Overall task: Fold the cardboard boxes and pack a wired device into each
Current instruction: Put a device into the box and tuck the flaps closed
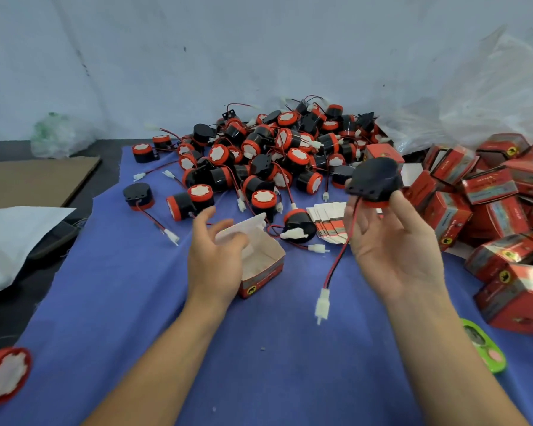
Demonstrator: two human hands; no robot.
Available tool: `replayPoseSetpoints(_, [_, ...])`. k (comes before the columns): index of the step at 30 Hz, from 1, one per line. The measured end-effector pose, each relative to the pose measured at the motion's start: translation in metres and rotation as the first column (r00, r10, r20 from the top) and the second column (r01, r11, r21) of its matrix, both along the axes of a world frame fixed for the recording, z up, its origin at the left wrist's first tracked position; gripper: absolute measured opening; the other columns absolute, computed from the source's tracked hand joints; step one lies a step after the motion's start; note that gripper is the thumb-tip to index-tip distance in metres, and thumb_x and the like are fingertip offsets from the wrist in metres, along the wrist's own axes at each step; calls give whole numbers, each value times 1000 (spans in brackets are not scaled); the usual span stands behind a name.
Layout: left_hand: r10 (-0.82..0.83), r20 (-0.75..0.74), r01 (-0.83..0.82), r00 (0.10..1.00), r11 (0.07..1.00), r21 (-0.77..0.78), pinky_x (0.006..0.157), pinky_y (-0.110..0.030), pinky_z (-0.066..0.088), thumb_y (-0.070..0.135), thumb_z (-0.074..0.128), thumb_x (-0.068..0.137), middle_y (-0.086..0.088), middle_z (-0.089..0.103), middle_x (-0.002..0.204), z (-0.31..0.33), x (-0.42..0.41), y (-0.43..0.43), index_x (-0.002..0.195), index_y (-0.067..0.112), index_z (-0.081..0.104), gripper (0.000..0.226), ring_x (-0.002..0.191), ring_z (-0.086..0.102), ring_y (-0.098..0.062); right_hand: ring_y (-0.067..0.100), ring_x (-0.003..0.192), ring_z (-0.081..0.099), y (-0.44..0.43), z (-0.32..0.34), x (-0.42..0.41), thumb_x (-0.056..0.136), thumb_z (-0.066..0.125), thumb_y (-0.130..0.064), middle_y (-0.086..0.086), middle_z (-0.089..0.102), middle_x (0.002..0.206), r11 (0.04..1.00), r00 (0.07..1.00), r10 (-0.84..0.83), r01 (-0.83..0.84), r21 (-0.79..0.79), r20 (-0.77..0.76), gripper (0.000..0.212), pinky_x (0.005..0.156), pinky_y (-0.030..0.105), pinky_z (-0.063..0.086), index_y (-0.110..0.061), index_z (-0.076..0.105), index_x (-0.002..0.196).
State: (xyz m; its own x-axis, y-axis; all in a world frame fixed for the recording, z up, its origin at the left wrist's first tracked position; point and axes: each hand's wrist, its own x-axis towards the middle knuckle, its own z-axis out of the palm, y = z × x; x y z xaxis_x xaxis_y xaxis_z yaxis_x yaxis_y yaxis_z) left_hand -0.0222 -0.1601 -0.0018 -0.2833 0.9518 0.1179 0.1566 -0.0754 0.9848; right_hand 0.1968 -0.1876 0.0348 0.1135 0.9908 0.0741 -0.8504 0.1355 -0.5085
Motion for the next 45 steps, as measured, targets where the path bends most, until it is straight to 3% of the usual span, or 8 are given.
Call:
replayPoseSetpoints(3, [-69,-89,74,994,996,53,64,-31,46,14,64,87,30,68,79,0,1,2,114,39,69,38,70,61,1,28,101,72,-8,3,-7,91,67,-16,16,67,127,933,916,295,-338,126,274,42,75,39,63,-11,62,133])
replayPoseSetpoints(8, [-324,-302,355,897,934,51,68,-33,46,-2,65,87,4,65,73,8,-8,13,70,17,66,25,70,57,-14,36,99,56,-21,-3,-40,78,84,-12,19,62,114,581,385,624,-810,-74,680,65,80,41,57,0,56,136])
replayPoseSetpoints(16, [-617,-174,611,768,786,-93,73,-38,50,-10,55,81,-27,73,93,19,-23,12,98,-7,73,25,79,64,-21,23,66,67,-16,4,-47,73,72,-8,11,78,98,964,473,182,-261,-61,862,43,60,33,56,-23,76,113])
replayPoseSetpoints(20, [-626,-227,623,746,777,-93,81,-48,59,-12,48,68,-10,78,102,19,-22,11,113,18,78,61,98,73,-28,-1,83,69,-19,4,-48,65,73,-34,-29,72,93,970,-62,-241,28,243,969,37,64,20,54,-57,67,94])
replayPoseSetpoints(25, [-571,-312,586,759,809,-56,94,-34,59,-5,44,59,16,75,118,20,-23,11,123,40,73,84,118,66,-6,-5,63,57,-24,9,-42,71,69,-41,-38,61,73,951,-323,-297,-16,308,899,40,59,21,42,-49,69,110])
replayPoseSetpoints(35, [-691,-207,700,692,713,-39,86,-40,62,-25,37,66,7,73,128,18,-13,2,137,33,67,96,122,67,-14,2,129,45,-26,6,-66,73,62,-4,-29,65,127,932,-546,-354,-278,234,759,56,105,30,36,-40,75,114])
replayPoseSetpoints(42, [-613,401,672,681,740,-9,77,-34,61,-14,40,54,-12,73,127,3,-13,11,137,19,62,91,111,72,-30,22,78,46,-27,-2,-67,76,58,0,-13,65,95,954,-554,-300,-194,231,776,63,58,23,29,-43,64,122])
replayPoseSetpoints(45, [-556,460,629,692,777,-8,84,-42,63,-13,41,53,-14,73,126,-1,-6,15,132,18,67,88,112,72,-33,21,89,52,-23,-6,-64,75,57,-2,-14,69,96,958,-572,-287,-155,243,768,58,86,26,43,-41,69,117])
